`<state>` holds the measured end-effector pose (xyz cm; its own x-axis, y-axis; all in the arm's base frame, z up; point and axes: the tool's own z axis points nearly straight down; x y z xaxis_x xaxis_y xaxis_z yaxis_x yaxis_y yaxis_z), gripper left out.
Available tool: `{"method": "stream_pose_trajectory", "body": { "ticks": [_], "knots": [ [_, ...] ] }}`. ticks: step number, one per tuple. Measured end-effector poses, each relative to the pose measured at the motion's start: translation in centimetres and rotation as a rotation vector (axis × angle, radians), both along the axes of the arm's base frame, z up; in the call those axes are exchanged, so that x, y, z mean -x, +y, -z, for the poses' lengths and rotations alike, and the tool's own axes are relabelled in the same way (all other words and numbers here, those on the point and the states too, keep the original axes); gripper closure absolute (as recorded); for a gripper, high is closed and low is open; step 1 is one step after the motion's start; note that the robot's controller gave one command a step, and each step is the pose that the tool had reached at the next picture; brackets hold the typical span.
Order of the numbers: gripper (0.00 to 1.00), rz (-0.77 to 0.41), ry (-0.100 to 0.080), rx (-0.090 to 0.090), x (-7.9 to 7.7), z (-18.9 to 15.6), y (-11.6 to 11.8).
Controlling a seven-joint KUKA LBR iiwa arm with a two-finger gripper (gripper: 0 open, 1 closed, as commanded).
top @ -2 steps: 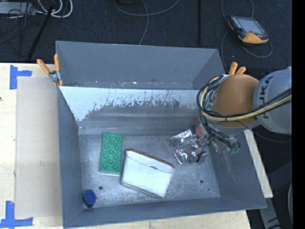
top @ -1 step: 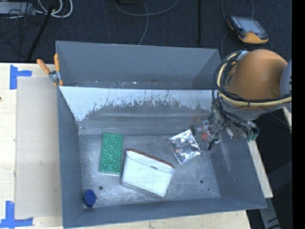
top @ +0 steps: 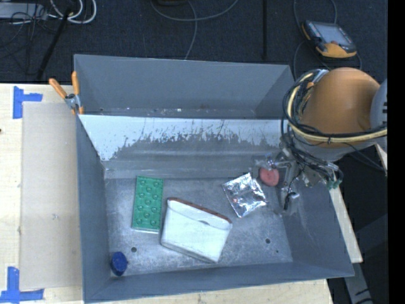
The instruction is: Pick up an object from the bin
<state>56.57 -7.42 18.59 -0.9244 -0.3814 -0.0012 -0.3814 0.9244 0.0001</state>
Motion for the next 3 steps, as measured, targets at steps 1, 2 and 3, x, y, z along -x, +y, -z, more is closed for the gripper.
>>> {"method": "stream_pose_trajectory", "body": {
  "ticks": [1, 2, 3],
  "knots": [
    [0.00, -0.027, 0.005, -0.001, -4.35, 10.14, -1.80],
    [0.00, -0.021, 0.002, -0.001, -3.69, 10.77, -1.83],
    [1.00, -0.022, 0.001, 0.000, -3.73, 10.72, -1.82]
  ]
}}
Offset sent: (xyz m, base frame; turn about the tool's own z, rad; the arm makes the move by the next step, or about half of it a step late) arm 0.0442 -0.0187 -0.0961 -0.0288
